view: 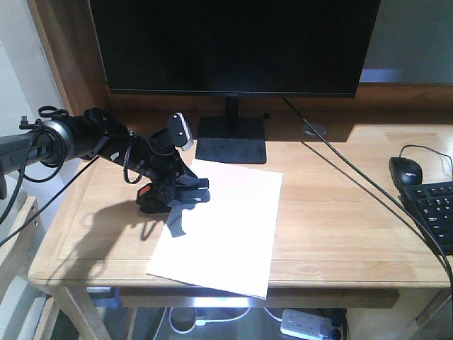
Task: Grab stapler and paper to desk for stapling
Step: 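Open the left gripper and lift it away from the stapler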
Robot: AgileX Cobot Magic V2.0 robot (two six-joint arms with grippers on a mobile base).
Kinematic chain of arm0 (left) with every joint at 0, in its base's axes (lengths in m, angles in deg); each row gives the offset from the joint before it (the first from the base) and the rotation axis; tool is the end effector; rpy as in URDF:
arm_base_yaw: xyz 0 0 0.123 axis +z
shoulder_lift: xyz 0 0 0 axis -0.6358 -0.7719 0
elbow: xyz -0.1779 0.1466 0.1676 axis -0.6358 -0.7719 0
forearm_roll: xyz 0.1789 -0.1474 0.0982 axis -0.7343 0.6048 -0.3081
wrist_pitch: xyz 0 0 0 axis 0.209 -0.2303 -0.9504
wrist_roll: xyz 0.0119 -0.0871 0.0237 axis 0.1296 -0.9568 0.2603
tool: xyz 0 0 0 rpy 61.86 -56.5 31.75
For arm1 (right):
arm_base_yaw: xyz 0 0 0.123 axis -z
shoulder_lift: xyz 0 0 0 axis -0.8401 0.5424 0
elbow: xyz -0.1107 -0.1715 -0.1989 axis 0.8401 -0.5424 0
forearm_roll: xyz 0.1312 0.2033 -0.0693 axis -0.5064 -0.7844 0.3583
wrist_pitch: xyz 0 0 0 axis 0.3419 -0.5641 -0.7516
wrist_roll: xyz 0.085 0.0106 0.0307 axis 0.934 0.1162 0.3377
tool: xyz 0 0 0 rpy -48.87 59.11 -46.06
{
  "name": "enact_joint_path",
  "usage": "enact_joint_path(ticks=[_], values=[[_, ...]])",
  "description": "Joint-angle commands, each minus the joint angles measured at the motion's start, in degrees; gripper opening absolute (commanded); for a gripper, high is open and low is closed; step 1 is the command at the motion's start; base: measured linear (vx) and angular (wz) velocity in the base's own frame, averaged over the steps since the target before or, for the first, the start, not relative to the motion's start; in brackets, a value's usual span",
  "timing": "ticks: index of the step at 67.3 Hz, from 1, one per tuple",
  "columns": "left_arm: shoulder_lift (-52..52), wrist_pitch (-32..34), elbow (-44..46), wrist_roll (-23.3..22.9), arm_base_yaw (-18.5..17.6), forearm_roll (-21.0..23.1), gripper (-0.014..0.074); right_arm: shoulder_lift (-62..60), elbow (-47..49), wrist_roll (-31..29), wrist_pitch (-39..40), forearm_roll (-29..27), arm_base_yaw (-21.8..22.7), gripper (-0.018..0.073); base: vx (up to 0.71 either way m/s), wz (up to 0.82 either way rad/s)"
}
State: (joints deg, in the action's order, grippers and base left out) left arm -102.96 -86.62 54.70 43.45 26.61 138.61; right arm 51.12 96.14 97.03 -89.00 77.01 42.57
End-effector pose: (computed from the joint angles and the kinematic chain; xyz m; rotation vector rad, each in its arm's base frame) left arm 0.4537 -0.1557 0.1351 1.4725 1.9812 -0.5062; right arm 0.0298 -0.0082 0.2801 -0.0857 1.5589 0.0459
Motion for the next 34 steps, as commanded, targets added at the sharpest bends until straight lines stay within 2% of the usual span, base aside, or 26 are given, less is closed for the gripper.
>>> enact_joint_path(ticks=[1,13,20,26,34], values=[[1.44,-1.39,0.05,-0.64,-0.19,-4.16,-0.0006,-0.18,1.38,-0.40,3.84,0.94,0.30,0.0559,0.00,0.00],[1.44,-1.39,0.05,-0.89,-0.19,-4.15,-0.0006,-0.18,1.38,-0.40,3.84,0.94,0.30,0.0559,0.00,0.00],[1.69,-1.69,0.63,-3.47,-0.19,-4.98,-0.0006,-0.18,1.38,-0.40,3.84,0.94,0.30,0.0559,0.00,0.00],[2.39,-3.85,2.64,-8.13,-0.19,-7.97,-0.0006,-0.18,1.38,-0.40,3.84,0.94,0.30,0.0559,0.00,0.00],[4.88,-7.89,6.71,-17.86,-0.19,-15.73,-0.0006,-0.18,1.38,-0.40,3.84,0.94,0.30,0.0559,0.00,0.00]])
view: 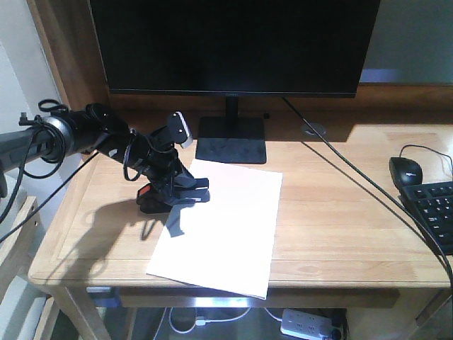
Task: Grab stapler and paper to desk for stapling
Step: 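Open the left gripper and lift it away from the stapler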
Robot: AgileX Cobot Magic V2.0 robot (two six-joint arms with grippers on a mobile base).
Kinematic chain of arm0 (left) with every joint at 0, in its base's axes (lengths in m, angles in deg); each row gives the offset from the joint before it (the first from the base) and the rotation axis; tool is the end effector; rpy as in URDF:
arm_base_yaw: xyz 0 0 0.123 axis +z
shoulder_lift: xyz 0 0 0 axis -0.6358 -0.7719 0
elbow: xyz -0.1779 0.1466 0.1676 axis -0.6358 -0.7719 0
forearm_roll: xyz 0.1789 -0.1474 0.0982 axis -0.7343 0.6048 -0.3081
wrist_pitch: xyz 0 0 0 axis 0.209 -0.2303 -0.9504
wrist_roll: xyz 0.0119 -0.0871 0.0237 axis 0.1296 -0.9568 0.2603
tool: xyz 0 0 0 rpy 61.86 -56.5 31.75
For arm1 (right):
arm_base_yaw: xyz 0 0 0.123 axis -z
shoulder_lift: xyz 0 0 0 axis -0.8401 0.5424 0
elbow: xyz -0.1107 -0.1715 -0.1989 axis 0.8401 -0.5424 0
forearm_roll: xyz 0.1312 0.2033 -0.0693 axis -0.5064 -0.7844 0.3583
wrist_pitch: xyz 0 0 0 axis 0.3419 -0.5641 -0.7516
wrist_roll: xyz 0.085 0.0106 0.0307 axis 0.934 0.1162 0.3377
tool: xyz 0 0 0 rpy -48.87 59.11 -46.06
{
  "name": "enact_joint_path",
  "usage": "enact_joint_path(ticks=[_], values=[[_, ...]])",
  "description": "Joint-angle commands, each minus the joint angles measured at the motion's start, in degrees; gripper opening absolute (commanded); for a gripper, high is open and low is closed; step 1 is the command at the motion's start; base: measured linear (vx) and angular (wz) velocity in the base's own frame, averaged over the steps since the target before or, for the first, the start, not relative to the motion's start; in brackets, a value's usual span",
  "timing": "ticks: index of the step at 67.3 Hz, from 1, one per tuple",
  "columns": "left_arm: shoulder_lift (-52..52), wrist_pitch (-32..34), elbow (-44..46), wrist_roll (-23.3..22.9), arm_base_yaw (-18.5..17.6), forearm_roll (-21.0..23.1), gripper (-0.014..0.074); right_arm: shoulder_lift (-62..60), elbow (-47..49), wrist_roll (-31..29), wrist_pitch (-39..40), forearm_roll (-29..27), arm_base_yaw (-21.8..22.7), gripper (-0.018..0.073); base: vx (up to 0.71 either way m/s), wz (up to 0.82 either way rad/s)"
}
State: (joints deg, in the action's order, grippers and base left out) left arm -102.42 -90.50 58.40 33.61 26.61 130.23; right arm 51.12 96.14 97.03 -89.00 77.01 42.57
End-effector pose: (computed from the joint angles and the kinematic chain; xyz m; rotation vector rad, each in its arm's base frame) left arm 0.4565 -0.1525 0.1500 1.4882 2.0644 -0.4893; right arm 0.0298 -0.0082 0.2801 -0.0857 1.5589 0.0459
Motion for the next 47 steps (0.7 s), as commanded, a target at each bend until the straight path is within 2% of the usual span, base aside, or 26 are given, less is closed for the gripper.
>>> enact_joint_path(ticks=[1,6,9,19,31,38,47], values=[[4.67,-4.49,3.88,-9.48,-0.19,-8.44,-0.0006,-0.18,1.38,-0.40,3.84,0.94,0.30,0.0559,0.00,0.00],[6.34,-7.15,6.75,-18.08,-0.14,-14.07,-0.0006,-0.18,1.38,-0.40,3.84,0.94,0.30,0.0559,0.00,0.00],[7.70,-9.28,9.19,-24.21,-0.14,-19.00,-0.0006,-0.18,1.38,-0.40,3.84,0.94,0.30,0.0559,0.00,0.00],[11.59,-14.04,15.68,-47.48,-0.14,-33.19,-0.0006,-0.18,1.38,-0.40,3.84,0.94,0.30,0.0559,0.00,0.00],[15.82,-19.90,22.44,-77.19,-0.14,-44.69,-0.0006,-0.18,1.38,-0.40,3.84,0.94,0.30,0.0559,0.00,0.00],[17.57,-19.60,24.90,-86.62,-0.14,-51.53,-0.0006,-0.18,1.38,-0.40,3.84,0.94,0.30,0.0559,0.00,0.00],[20.72,-17.64,25.04,-96.25,-0.14,-57.61,-0.0006,-0.18,1.38,-0.40,3.84,0.94,0.30,0.0559,0.00,0.00]])
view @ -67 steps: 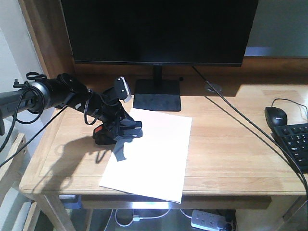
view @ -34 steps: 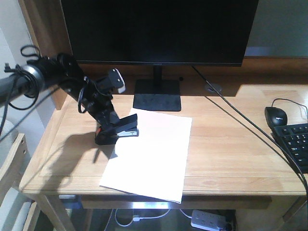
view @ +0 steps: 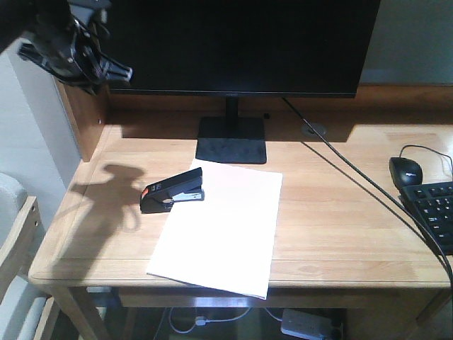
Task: Grab stapler and paper to desk for stapling
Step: 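Open the left gripper and lift it away from the stapler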
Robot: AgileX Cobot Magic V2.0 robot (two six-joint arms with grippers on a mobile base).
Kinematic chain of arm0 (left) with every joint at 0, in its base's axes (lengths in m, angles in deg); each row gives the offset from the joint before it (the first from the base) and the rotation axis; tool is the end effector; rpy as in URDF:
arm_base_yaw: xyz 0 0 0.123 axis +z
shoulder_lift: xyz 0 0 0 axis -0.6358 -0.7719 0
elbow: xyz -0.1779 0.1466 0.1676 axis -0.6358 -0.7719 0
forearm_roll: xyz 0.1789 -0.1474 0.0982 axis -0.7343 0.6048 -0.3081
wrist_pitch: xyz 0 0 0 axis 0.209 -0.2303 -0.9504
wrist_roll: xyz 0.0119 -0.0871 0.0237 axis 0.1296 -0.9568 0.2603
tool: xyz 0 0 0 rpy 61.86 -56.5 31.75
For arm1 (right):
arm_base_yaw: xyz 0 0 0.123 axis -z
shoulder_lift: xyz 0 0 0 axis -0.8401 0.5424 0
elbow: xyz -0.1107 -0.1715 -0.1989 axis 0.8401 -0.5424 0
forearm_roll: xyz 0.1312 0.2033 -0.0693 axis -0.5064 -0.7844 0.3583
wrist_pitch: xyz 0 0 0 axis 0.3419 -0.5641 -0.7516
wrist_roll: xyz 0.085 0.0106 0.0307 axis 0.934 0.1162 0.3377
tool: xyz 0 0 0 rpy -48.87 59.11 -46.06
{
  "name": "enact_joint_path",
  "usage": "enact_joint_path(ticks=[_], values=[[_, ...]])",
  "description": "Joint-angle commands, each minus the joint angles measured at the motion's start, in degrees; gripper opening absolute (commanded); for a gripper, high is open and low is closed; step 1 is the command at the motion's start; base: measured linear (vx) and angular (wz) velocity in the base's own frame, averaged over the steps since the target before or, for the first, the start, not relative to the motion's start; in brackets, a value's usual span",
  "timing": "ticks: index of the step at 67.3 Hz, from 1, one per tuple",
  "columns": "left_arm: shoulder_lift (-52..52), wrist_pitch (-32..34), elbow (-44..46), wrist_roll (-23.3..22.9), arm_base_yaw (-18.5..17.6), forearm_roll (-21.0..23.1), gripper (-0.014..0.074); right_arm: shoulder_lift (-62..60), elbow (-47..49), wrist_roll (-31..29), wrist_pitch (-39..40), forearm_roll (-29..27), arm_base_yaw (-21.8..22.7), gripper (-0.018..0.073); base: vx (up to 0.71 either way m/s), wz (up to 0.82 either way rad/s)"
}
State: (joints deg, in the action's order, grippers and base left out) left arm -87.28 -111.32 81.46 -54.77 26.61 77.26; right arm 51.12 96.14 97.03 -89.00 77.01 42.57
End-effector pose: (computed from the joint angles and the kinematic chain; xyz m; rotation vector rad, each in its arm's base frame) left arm 0.4369 -0.0843 0.3593 0.1874 2.5563 0.1188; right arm 0.0298 -0.0082 0.2801 -0.0857 1.5589 0.0459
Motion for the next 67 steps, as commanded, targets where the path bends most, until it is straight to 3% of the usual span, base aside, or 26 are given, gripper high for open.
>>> enact_joint_path(ticks=[1,6,17,36,49,67], values=[[5.99,3.41,1.91,-9.07,-0.14,-5.16,-0.0006,-0.18,1.38,-0.40,3.84,0.94,0.30,0.0559,0.00,0.00],[7.87,4.59,1.91,-11.54,-0.14,-6.91,-0.0006,-0.18,1.38,-0.40,3.84,0.94,0.30,0.0559,0.00,0.00],[12.17,6.77,1.91,-10.78,-0.24,-6.75,-0.0006,-0.18,1.38,-0.40,3.84,0.94,0.30,0.0559,0.00,0.00],[17.84,7.60,-0.76,-2.29,-0.24,-6.69,-0.0006,-0.18,1.38,-0.40,3.84,0.94,0.30,0.0559,0.00,0.00],[25.03,15.30,-13.35,-2.13,-0.24,-6.46,-0.0006,-0.18,1.38,-0.40,3.84,0.94,0.30,0.0559,0.00,0.00],[41.37,31.00,-38.64,-2.23,-0.24,-2.53,-0.0006,-0.18,1.38,-0.40,3.84,0.94,0.30,0.0559,0.00,0.00]])
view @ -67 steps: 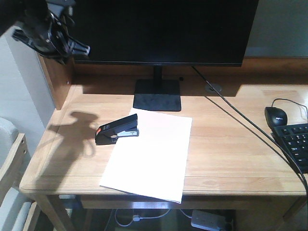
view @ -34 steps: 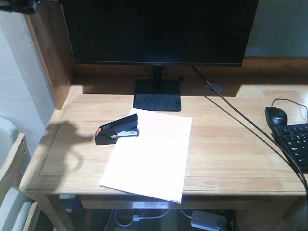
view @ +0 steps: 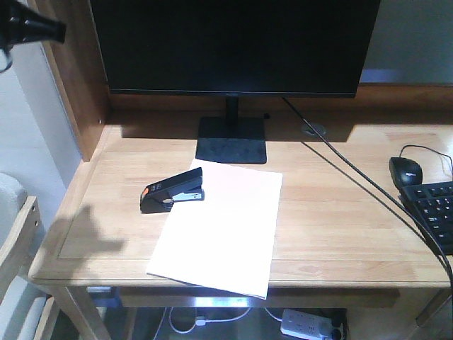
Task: Grab stapler and paper to desk for stapling
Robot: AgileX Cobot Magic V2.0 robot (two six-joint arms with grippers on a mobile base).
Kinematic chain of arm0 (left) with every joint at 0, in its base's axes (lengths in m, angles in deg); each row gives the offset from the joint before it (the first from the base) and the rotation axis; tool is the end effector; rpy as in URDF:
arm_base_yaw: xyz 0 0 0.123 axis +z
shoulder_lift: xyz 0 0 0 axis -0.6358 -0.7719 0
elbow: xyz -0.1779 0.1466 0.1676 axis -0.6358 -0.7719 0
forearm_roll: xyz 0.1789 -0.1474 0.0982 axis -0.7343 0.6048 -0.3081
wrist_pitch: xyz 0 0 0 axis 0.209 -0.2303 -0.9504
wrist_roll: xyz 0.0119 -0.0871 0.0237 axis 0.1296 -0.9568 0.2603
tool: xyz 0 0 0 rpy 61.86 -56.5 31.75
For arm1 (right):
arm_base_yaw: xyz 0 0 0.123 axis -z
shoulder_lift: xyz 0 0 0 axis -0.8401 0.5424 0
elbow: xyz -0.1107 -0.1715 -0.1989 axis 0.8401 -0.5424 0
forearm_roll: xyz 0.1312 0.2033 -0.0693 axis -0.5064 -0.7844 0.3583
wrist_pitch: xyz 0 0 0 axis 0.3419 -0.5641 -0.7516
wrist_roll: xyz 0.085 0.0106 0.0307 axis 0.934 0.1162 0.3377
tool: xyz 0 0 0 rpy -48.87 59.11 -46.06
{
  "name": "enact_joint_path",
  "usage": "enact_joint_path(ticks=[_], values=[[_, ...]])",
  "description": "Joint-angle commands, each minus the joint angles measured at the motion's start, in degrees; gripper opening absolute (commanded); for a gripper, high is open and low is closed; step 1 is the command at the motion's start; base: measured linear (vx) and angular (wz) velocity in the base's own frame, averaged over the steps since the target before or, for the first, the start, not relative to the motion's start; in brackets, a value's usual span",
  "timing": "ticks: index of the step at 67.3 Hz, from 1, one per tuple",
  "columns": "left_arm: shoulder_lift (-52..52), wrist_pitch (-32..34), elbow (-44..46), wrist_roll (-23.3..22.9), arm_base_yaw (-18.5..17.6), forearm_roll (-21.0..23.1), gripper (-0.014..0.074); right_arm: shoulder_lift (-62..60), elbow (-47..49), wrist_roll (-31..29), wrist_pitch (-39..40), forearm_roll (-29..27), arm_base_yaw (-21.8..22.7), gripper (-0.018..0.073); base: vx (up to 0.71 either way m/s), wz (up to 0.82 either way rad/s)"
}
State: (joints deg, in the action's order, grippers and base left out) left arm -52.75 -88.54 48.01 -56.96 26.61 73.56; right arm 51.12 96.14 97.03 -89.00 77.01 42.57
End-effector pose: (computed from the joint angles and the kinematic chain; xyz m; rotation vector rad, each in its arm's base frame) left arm 0.3036 -0.0528 0.4372 0.1772 2.1378 0.0816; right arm 0.0298 -0.0082 0.2801 -0.0857 1.5589 0.0459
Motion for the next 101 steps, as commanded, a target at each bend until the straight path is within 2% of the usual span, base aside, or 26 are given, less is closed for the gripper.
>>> enact_joint_path(ticks=[1,16,25,42,60,75,83,89,90,91,95,101], values=[[8.21,8.75,-6.42,-0.05,-0.24,1.46,-0.0006,-0.18,1.38,-0.40,3.84,0.94,0.30,0.0559,0.00,0.00],[24.24,16.97,-26.19,-0.05,-0.24,4.38,-0.0006,-0.18,1.38,-0.40,3.84,0.94,0.30,0.0559,0.00,0.00],[35.28,21.63,-37.76,-0.05,-0.24,4.49,-0.0006,-0.18,1.38,-0.40,3.84,0.94,0.30,0.0559,0.00,0.00],[57.22,22.08,-54.81,-0.12,-0.18,4.49,-0.0006,-0.18,1.38,-0.40,5.57,1.34,0.30,0.0559,0.00,0.00],[76.10,23.14,-64.63,-0.12,-0.18,8.41,-0.0006,-0.18,1.38,-0.40,5.32,0.91,0.30,0.0559,0.00,0.00],[78.56,22.90,-66.11,-0.12,-0.18,8.97,-0.0006,-0.18,1.38,-0.40,5.15,0.86,0.30,0.0536,0.00,0.00],[78.56,22.98,-66.11,-0.12,-0.18,8.97,-0.0006,-0.18,1.38,0.06,4.95,0.13,0.30,0.0435,0.00,0.00],[78.56,22.98,-66.11,-0.12,-0.18,8.97,-0.0006,-0.18,1.38,-0.04,4.08,0.04,0.30,0.0283,0.00,0.00],[78.56,22.98,-66.11,-0.12,-0.18,8.97,-0.0006,-0.18,1.38,-0.03,3.92,0.04,0.30,0.0254,0.00,0.00],[78.56,22.98,-66.11,-0.12,-0.18,8.97,-0.0006,-0.18,1.38,-0.20,3.42,0.04,0.30,0.0147,0.00,0.00],[78.56,22.98,-66.11,-0.12,-0.18,8.97,-0.0006,-0.18,1.38,-0.30,3.05,0.04,0.30,0.0000,0.00,0.00],[78.56,22.98,-66.11,-0.12,-0.18,8.97,-0.0006,-0.18,1.38,-0.30,3.08,0.04,0.30,-0.0013,0.00,0.00]])
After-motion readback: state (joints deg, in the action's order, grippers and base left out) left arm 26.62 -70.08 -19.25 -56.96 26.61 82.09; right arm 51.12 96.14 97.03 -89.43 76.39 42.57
